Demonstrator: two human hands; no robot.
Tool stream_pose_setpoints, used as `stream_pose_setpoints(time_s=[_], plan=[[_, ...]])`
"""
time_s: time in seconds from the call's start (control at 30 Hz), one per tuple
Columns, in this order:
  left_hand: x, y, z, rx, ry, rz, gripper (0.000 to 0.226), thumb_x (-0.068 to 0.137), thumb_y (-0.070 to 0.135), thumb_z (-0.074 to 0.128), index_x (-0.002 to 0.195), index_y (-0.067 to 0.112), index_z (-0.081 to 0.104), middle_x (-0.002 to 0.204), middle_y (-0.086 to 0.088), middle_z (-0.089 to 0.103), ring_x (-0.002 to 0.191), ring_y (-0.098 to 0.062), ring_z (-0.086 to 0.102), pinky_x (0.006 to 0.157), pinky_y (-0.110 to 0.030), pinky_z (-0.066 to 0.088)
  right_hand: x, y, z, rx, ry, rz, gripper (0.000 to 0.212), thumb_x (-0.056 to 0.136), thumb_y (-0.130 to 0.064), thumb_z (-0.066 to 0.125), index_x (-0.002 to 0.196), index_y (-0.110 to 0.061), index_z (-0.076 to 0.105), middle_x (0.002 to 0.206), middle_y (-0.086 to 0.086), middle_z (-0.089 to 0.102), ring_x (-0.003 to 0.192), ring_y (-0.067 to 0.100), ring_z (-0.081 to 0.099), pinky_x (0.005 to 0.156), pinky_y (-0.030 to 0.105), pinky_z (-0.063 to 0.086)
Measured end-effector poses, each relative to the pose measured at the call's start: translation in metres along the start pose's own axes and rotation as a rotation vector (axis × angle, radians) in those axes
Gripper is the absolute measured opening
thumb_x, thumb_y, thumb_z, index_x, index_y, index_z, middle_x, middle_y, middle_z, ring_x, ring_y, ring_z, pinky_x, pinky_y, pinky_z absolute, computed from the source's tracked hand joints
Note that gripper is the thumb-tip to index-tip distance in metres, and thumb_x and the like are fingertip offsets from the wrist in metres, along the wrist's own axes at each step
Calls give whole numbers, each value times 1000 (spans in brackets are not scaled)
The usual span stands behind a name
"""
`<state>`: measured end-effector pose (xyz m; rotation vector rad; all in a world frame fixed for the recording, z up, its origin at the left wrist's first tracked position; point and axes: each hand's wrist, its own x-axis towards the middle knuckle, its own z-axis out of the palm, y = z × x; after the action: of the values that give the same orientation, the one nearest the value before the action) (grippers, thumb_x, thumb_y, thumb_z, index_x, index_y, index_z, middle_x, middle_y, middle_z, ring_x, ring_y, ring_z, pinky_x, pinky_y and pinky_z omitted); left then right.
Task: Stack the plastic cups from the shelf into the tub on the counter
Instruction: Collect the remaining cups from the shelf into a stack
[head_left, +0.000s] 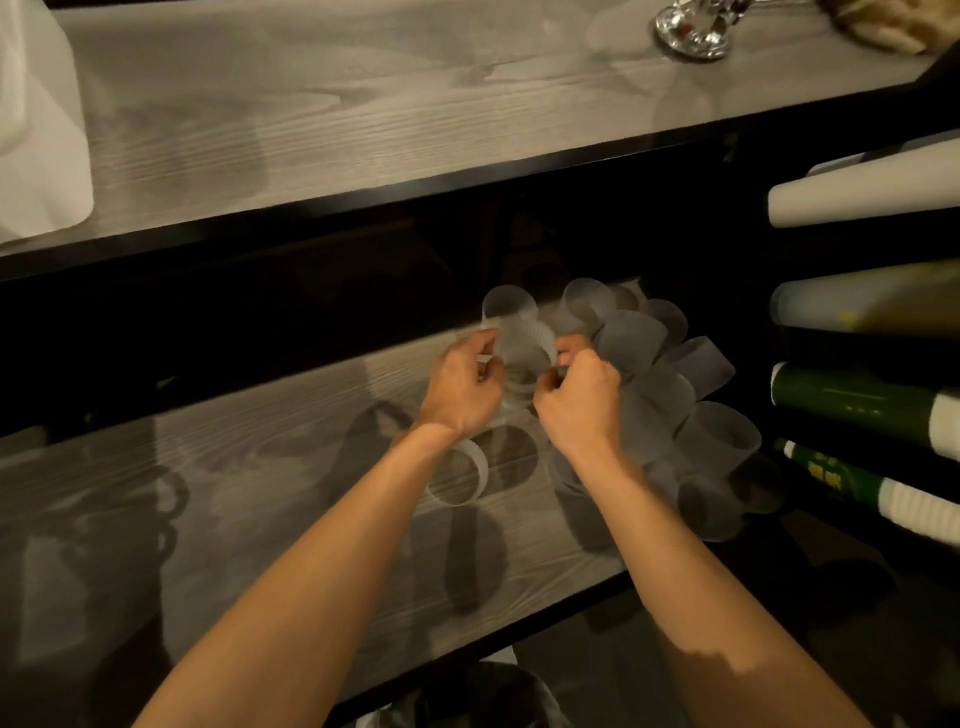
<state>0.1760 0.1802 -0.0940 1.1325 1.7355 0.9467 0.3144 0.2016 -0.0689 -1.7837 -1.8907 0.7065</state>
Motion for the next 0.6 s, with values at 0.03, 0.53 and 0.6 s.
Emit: stream_pose_setpoints(time_s=[0.03, 0.53, 0.6], plan=[[-1, -1, 1, -3, -9, -12, 36, 106, 15, 51, 142, 21, 53, 123, 7, 62, 96, -3, 64, 78, -15, 53, 0, 2, 1, -22, -15, -7, 28, 90, -4, 67, 117, -9, 64, 95, 5, 67, 94, 27, 68, 79, 36, 58], [-2, -23, -20, 137, -24, -166, 42, 104, 23, 56, 145, 21, 50, 138, -3, 60, 122, -18, 61, 100, -31, 51, -7, 1, 24, 55, -307, 100, 43, 99, -19, 64, 140, -12, 53, 106, 1, 66, 95, 15, 63, 81, 26, 49], [-7, -16, -26, 70, 66, -137, 30, 106, 30, 53, 136, 23, 56, 124, -1, 66, 104, -16, 66, 90, -34, 56, -6, -7, 18, 195, -235, 164, 42, 102, -24, 58, 142, -14, 53, 103, 2, 70, 87, 11, 66, 74, 23, 48]])
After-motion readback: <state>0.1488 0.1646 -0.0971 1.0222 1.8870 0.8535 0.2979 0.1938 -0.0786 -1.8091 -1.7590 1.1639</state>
